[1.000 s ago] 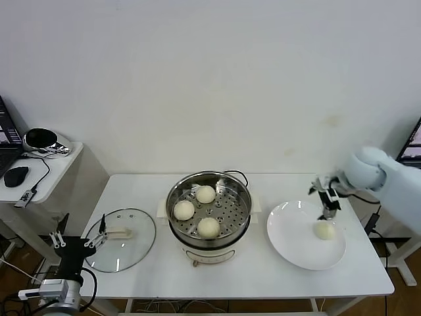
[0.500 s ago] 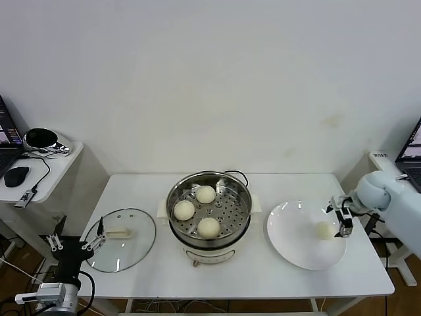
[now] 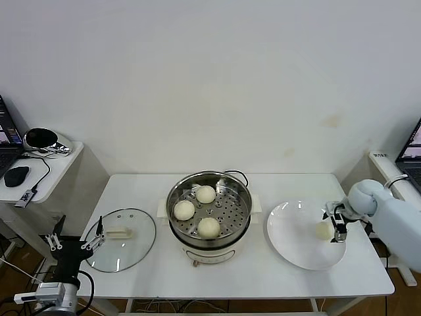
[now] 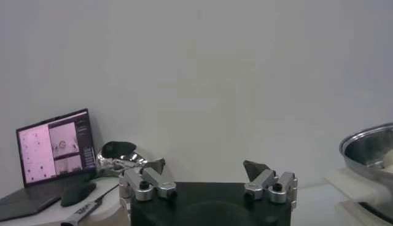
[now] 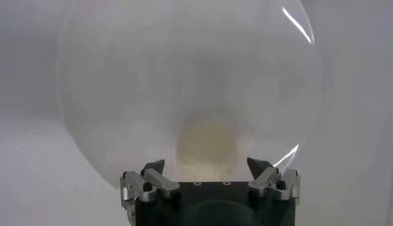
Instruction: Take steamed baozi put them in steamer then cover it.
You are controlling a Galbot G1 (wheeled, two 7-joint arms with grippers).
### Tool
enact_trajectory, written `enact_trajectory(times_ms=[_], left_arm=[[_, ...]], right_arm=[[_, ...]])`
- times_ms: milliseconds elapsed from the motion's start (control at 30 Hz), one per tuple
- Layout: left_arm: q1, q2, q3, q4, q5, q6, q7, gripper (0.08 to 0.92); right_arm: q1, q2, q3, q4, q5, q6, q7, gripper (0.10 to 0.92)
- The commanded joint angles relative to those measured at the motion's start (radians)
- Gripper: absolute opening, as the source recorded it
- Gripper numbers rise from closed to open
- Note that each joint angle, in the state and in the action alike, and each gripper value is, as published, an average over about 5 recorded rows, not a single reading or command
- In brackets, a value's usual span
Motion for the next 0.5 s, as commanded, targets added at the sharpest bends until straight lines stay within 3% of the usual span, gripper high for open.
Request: enact_trajectory(times_ms=[33, 333, 500], left_arm=[[-0.004, 0.000, 0.001, 0.007, 0.000, 0.001, 0.000, 0.823], [-0.010, 0.000, 0.005, 0.012, -0.001, 0.000, 0.000, 0.823], [-0.009, 0.001, 0.004, 0.010, -0.002, 0.000, 0.000, 0.823]], right_arm=[[-0.021, 0.043, 0.023, -0.063, -0.031, 0.010, 0.009, 0.821], [-0.012, 0.047, 0.022, -0.065, -0.032, -0.001, 0.020, 0.739], [-0.001, 0.035, 0.012, -0.044, -0.015, -0.011, 0.011, 0.652]])
